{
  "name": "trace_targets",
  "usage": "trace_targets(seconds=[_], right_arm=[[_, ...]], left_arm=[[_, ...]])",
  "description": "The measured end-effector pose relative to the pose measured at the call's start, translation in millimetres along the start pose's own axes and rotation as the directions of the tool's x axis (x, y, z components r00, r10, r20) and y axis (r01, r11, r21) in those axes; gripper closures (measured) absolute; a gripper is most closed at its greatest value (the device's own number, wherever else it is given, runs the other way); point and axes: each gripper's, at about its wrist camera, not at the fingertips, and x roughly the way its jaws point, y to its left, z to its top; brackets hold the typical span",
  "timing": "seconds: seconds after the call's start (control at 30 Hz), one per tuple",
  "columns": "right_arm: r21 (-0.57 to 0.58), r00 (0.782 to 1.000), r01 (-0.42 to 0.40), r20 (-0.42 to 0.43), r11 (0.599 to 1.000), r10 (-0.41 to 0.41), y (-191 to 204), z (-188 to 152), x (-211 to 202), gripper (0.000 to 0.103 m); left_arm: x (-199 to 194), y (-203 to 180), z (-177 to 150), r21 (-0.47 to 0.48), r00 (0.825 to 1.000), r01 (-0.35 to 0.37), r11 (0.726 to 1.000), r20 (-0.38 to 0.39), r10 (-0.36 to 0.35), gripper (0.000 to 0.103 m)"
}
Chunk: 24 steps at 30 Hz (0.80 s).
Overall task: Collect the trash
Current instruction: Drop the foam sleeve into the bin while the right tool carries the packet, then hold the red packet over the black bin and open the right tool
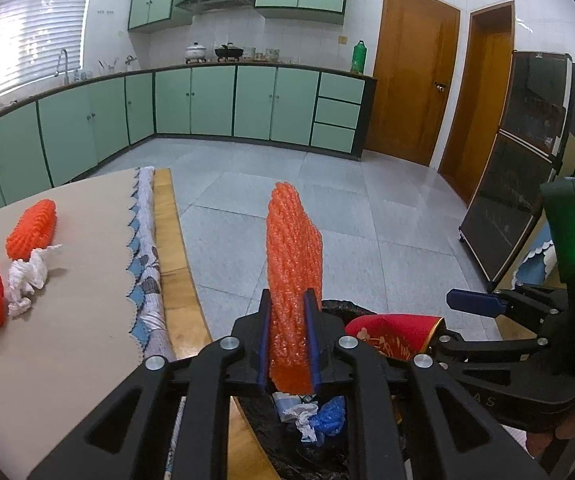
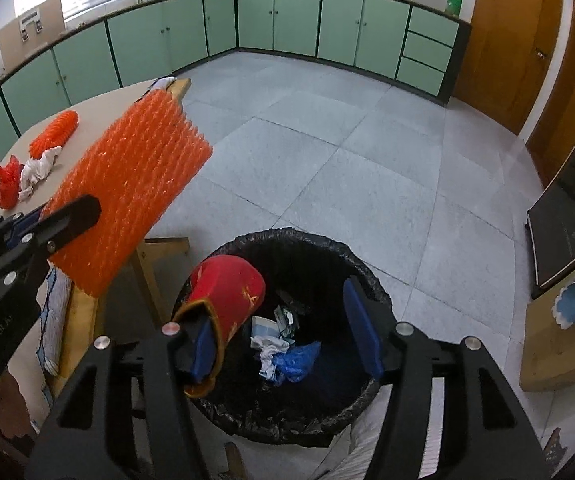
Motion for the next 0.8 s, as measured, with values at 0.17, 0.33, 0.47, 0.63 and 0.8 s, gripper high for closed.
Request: trace_targets(seconds=[0.17, 0.33, 0.47, 0.63, 0.8], right_arm=[[0.02, 1.0, -0.009, 0.005, 1.0, 0.009, -3, 6, -4, 0.044], [0.025, 0.998, 0.05, -0.034, 0.998, -0.049, -12, 9, 3, 0.035], [0.083, 0.999, 0.016, -0.029, 0.996, -0.014, -22, 7, 2, 0.035], [0.109, 1.0, 0.016, 0.014, 0.994, -0.018, -28, 12, -9, 0.035], [0.148, 0.999, -0.011, 0.04, 0.989, 0.005, -33, 21, -16, 0.035]], left_arm=[[4, 1, -2, -0.007, 1.0, 0.004, 1.0, -0.015, -0.004, 0.061], [3, 2, -2, -0.008, 1.0, 0.011, 1.0, -0.014, -0.011, 0.055], [2, 2, -6, 0.0, 1.0, 0.011, 1.0, -0.019, -0.011, 0.055], [1, 2, -9, 0.002, 1.0, 0.006, 1.0, -0.016, -0.006, 0.055], [-4, 3, -11, 0.004, 1.0, 0.026, 1.0, -0.004, -0.026, 0.055]])
